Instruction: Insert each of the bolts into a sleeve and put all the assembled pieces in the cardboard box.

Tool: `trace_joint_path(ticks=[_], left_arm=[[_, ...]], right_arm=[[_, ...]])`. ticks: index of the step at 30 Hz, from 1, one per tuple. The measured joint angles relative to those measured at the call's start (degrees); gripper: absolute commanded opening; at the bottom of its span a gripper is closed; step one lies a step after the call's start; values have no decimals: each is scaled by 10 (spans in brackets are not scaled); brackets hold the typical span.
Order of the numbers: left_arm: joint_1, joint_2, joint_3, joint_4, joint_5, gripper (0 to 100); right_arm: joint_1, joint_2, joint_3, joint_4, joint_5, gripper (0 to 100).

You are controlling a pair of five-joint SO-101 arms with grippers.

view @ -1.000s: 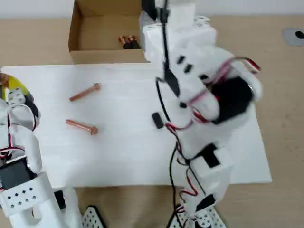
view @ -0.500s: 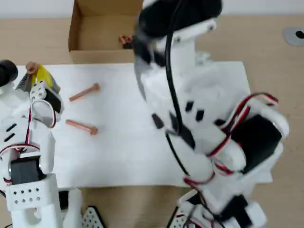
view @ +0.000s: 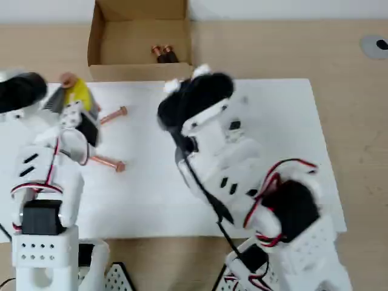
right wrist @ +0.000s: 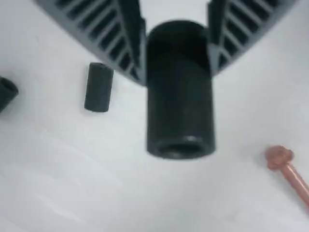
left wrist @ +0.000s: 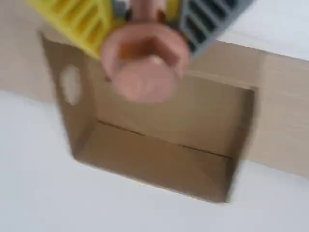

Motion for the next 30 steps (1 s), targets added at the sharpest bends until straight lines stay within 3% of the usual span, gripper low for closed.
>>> trace_joint_path(ticks=[6,11,18,25,30], left_arm=[[40,0,0,0,0,6],[44,0,0,0,0,6],[84,-78,0,-1,19,6],[146,-120,-1,-1,21,7],[147,-124,-14,-1,-25,7]], right_arm=[[0,-116,237,-188,77,9],[0,-189,364,-317,99,9],[-1,-215,447,-462,100,9],[-69,-215,499,-593,71,9],[-93,-215,547,-689,56,9]])
